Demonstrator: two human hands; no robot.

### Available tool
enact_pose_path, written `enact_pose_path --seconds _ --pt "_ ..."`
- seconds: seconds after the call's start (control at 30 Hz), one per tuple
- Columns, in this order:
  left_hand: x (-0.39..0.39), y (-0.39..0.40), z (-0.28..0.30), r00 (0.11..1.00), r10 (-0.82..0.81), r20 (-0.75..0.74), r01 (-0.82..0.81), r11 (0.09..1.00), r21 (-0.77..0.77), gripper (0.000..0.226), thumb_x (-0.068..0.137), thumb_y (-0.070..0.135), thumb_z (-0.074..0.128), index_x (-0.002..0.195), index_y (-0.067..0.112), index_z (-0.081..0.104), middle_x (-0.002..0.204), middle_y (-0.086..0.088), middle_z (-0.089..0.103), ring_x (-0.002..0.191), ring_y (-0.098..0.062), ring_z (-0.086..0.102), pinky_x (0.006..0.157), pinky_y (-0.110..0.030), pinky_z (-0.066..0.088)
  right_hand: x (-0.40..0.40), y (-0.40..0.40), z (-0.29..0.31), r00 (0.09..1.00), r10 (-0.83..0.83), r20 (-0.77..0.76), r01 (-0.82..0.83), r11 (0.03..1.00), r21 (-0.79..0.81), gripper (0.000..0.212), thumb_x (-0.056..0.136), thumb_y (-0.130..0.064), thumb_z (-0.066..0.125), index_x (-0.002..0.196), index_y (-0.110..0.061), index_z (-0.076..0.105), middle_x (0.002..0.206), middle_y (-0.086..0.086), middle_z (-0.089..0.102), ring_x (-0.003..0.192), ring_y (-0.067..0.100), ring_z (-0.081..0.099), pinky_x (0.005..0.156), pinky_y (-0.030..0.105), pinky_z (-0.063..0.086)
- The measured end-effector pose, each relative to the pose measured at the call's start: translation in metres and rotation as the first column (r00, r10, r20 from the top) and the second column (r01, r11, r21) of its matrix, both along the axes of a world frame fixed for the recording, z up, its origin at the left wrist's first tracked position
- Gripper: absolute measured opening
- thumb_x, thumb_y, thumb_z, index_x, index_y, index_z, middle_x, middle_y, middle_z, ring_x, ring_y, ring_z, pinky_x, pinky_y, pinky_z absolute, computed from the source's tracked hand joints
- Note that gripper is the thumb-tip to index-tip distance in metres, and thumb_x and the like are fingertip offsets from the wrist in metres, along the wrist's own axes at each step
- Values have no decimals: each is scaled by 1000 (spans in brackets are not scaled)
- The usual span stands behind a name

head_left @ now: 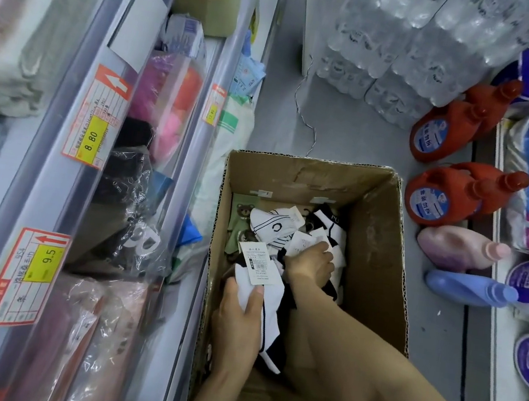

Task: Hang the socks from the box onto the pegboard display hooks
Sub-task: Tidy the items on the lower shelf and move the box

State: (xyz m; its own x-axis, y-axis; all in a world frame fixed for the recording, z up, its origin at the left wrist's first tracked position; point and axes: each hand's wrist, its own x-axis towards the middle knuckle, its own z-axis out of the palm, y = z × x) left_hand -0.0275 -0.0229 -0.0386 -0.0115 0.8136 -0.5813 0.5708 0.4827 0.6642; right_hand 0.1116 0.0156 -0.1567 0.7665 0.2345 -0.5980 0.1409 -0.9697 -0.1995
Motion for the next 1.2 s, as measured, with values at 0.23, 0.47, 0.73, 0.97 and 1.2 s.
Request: enact_pose_path --seconds 0.23,0.47,0.73,0.97,1.2 --pt "-3 6 5 989 28 145 -31 999 18 17 98 21 57 113 14 58 107 5 65 83 3 58 59 -9 43 9 -19 12 990 -130 -58 142 915 376 21 82 -22 75 99 -14 68 104 9 59 98 29 61 78 32 49" --pt "-1 5 27 904 189 383 -168 982 -88 17 96 16 62 111 23 66 104 6 74 89 -5 71 73 -24 58 17 -28 64 980 -20 -199 142 772 619 7 85 -29 70 84 -26 63 81 3 65 79 22 62 76 42 51" --pt "-8 -26 90 798 291 527 -329 944 -23 22 95 25 63 116 23 66 109 8 74 100 -9 70 86 -31 57 13 -51 159 945 247 -216 17 619 785 9 94 -29 63 90 -20 61 86 20 65 70 15 55 69 43 50" --pt "-27 -80 137 695 421 583 -554 830 62 18 95 23 65 112 22 70 109 2 75 100 -17 71 87 -38 56 16 -101 241 841 452 -297 59 469 881 23 92 -7 64 115 -9 61 75 -12 66 69 -4 65 64 15 53" --pt "-59 -165 201 586 469 661 -724 668 169 17 95 21 65 110 17 71 105 -1 76 88 -17 72 71 -29 56 -11 -162 320 674 694 -253 -13 353 936 38 91 -7 67 125 -20 57 104 9 73 95 20 71 85 38 58"
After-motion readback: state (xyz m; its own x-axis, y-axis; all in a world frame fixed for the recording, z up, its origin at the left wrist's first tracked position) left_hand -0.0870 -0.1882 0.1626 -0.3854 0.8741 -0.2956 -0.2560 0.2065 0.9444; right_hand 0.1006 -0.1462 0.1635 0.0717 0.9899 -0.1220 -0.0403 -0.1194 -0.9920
